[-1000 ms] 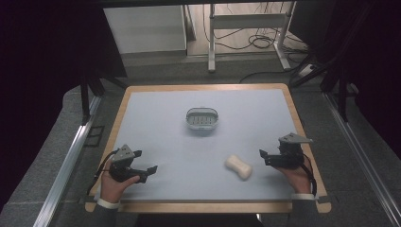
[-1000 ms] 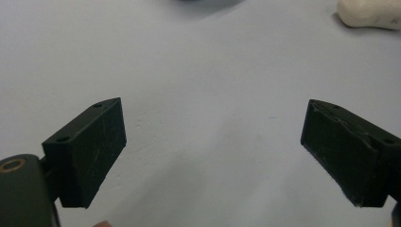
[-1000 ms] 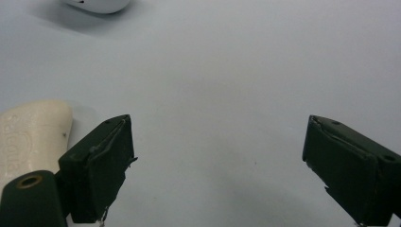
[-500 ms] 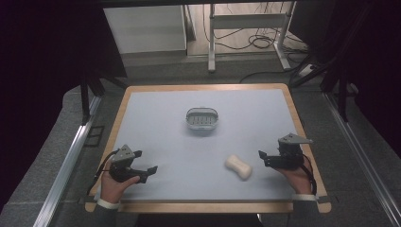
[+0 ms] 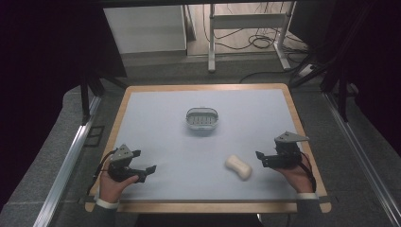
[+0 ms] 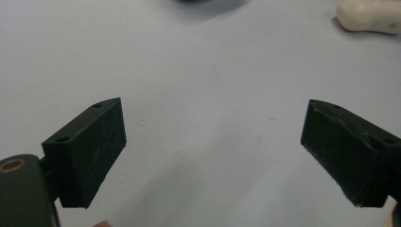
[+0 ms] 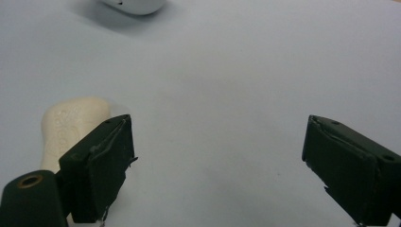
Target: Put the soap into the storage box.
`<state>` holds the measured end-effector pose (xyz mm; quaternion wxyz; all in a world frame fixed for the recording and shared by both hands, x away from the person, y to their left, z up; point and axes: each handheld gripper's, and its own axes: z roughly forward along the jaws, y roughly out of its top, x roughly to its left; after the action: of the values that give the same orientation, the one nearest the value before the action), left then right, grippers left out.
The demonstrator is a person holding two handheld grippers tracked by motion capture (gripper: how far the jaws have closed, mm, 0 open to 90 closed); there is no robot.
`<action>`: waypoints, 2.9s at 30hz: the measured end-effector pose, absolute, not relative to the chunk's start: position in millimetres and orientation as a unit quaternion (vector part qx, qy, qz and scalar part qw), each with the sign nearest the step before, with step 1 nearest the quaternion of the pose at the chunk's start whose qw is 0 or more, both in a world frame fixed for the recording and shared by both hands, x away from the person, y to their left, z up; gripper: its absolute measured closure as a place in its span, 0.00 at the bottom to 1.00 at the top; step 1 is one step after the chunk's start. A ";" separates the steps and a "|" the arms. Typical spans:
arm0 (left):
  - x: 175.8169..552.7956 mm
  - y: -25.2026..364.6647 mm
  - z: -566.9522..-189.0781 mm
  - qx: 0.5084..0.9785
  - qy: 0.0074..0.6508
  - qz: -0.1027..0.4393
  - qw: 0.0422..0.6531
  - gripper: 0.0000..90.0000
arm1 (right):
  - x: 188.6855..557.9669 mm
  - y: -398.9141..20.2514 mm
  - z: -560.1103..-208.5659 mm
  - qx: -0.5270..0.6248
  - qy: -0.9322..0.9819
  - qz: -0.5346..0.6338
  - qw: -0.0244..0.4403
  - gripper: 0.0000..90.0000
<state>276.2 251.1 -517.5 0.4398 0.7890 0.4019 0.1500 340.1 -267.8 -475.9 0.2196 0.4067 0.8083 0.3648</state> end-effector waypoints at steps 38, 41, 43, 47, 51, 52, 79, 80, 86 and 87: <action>275.9 251.4 -517.1 0.789 0.401 0.148 0.442 0.09 | 349.6 -201.8 -459.2 0.328 0.905 0.238 0.132 0.20; 275.9 251.8 -516.9 0.789 0.401 0.149 0.442 0.09 | 349.0 -196.5 -460.8 0.327 0.908 0.234 0.122 0.21; 275.9 251.2 -517.3 0.789 0.401 0.148 0.441 0.09 | 348.2 -191.9 -463.1 0.325 0.911 0.225 0.118 0.21; 276.1 250.5 -517.7 0.790 0.400 0.148 0.441 0.09 | 345.4 -181.4 -466.9 0.320 0.918 0.207 0.110 0.23; 275.8 251.0 -517.3 0.789 0.401 0.148 0.442 0.09 | 345.0 -174.3 -469.4 0.317 0.922 0.197 0.103 0.25; 275.7 251.1 -517.2 0.789 0.401 0.148 0.442 0.09 | 345.4 -172.3 -470.9 0.316 0.924 0.192 0.100 0.26; 274.7 252.7 -515.8 0.787 0.400 0.150 0.445 0.09 | 351.6 -149.3 -495.4 0.321 0.938 0.107 0.073 0.54; 274.7 252.7 -515.8 0.787 0.400 0.150 0.444 0.09 | 352.1 -149.1 -495.4 0.321 0.938 0.106 0.072 0.54; 274.8 252.7 -515.9 0.788 0.400 0.150 0.444 0.09 | 353.2 -147.5 -493.2 0.310 0.943 0.100 0.073 0.55; 274.9 252.7 -515.9 0.788 0.400 0.150 0.443 0.09 | 353.7 -148.0 -492.8 0.307 0.943 0.102 0.073 0.55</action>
<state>274.9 252.7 -515.9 0.4434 0.7878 0.4002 0.1503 353.7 -148.0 -492.8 0.0733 0.3071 0.9434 0.1015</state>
